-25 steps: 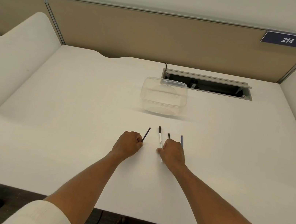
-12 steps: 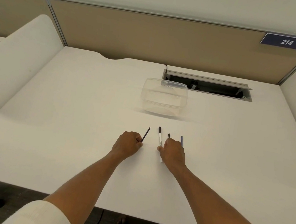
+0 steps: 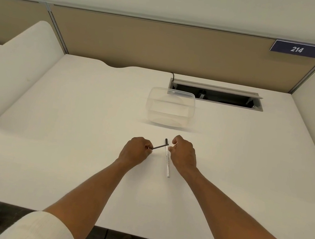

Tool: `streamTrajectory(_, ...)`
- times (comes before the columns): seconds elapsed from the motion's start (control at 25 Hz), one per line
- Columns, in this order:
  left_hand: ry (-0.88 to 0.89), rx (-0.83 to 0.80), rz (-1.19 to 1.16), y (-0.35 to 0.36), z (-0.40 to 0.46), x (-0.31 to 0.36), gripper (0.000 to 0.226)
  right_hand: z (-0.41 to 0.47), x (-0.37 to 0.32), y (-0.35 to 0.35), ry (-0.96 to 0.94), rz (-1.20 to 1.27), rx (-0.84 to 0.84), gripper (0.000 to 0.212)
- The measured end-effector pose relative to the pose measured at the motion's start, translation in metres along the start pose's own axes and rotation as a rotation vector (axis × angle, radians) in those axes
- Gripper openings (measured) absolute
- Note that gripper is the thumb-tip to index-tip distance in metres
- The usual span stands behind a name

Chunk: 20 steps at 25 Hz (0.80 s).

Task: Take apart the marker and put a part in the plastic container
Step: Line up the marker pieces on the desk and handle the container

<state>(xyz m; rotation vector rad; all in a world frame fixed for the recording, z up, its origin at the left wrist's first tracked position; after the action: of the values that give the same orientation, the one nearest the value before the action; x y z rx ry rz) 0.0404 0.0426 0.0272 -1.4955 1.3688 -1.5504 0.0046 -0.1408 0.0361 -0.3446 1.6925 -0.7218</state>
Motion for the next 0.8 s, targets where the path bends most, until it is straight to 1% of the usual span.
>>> streamTrajectory(0.08,0.022,0.010,0.001,-0.002,0.005,0.005,0.015,0.005,0.001,-0.003,0.000,0.005,-0.002,0.012)
streamTrajectory(0.28,0.055,0.051,-0.015,-0.009,0.021,0.015,0.015,0.020,-0.003,-0.010,-0.030,0.002,0.028,0.004)
streamTrajectory(0.44,0.086,0.084,-0.018,-0.020,0.040,0.021,0.015,0.037,-0.010,-0.017,-0.048,0.018,0.054,0.005)
streamTrajectory(0.64,0.130,0.128,-0.009,-0.036,0.067,0.029,0.017,0.063,-0.021,-0.028,-0.146,0.009,0.105,0.004)
streamTrajectory(0.8,0.144,0.163,-0.016,-0.052,0.093,0.033,0.019,0.087,-0.030,-0.036,-0.201,-0.025,0.157,0.007)
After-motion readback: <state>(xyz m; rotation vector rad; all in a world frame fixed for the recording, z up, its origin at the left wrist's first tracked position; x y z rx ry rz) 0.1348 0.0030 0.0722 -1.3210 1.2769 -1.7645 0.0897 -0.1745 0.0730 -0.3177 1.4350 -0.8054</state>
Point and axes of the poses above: each hand's wrist, its own z-axis towards the middle knuckle, its own y-axis out of the palm, x = y × z, the point moved 3 cm from there along z, towards the middle knuckle, and after that the axes turned 12 degrees about z, right-handed, at the moved point
